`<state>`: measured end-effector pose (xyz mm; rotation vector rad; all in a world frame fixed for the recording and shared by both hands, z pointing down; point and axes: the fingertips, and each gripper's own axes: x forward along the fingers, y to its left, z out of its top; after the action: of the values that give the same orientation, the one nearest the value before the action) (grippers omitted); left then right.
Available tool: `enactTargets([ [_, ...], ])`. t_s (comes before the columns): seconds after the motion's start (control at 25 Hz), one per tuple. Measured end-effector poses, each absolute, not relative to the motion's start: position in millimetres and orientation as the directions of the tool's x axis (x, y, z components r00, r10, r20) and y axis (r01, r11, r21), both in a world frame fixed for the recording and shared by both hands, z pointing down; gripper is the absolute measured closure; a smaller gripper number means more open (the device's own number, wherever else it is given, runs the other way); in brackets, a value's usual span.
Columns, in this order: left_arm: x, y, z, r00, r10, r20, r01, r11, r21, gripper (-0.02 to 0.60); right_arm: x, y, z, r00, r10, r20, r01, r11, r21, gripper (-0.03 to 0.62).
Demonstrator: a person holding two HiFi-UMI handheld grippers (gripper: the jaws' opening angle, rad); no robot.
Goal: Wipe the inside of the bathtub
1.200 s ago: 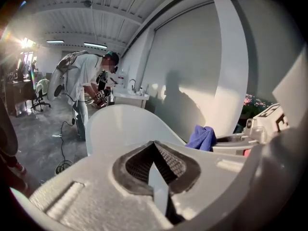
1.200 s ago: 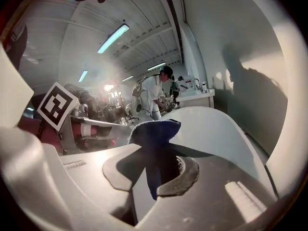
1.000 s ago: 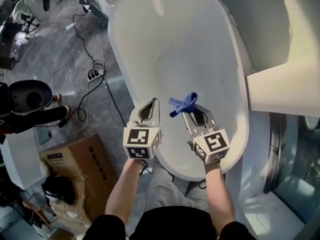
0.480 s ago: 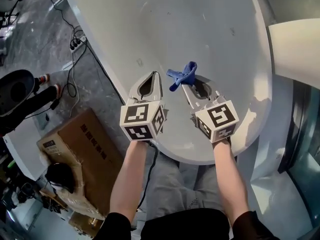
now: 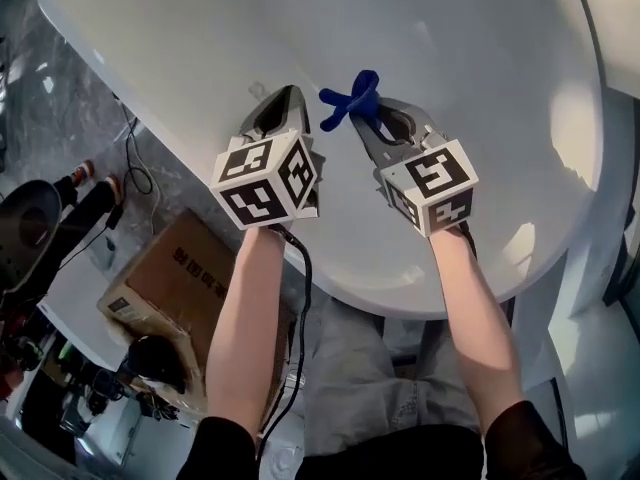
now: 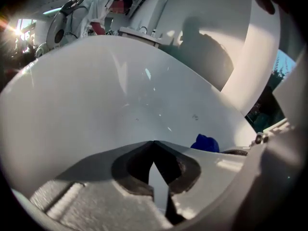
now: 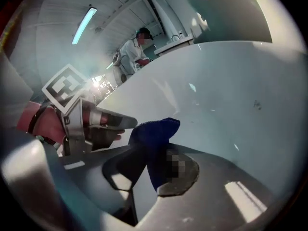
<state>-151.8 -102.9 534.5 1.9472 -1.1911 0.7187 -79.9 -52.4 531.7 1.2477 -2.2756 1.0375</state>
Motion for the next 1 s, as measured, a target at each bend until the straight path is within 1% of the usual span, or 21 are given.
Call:
enactTargets([
  [0.24, -147, -127, 578, 0.424, -0.458, 0.782, -0.898, -0.323, 0.298, 0.578, -84, -56, 594, -0.553, -0.534, 0.639, -0.833, 0.333, -0.442, 0.531],
  [0.48, -142, -147, 624, 0.43, -0.389, 0.815, -0.889, -0.341, 0.306, 0.578, -96, -60, 657, -0.554, -0.491, 0.672, -0.832, 0.31, -0.46, 0.531],
  [0.64, -134, -148, 651, 0.429, -0.358, 0.83, -0.884, -0.354, 0.304, 0.578, -102, -46, 707, -0.551, -0.453, 0.701, -0.834, 0.295, -0.465, 0.531],
  [0.84, -122, -172, 659, 0.417, -0.342, 0.842, -0.893, -0.325, 0.311, 0.578, -101, -60, 749, -0.546, -0.383, 0.745, -0.836, 0.303, -0.457, 0.531],
  [1.0, -128, -183, 658, 0.374, -0.344, 0.861, -0.924, -0.219, 0.313, 0.577, -100, -67, 763, -0.56, -0.332, 0.759, -0.828, 0.255, -0.499, 0.531],
])
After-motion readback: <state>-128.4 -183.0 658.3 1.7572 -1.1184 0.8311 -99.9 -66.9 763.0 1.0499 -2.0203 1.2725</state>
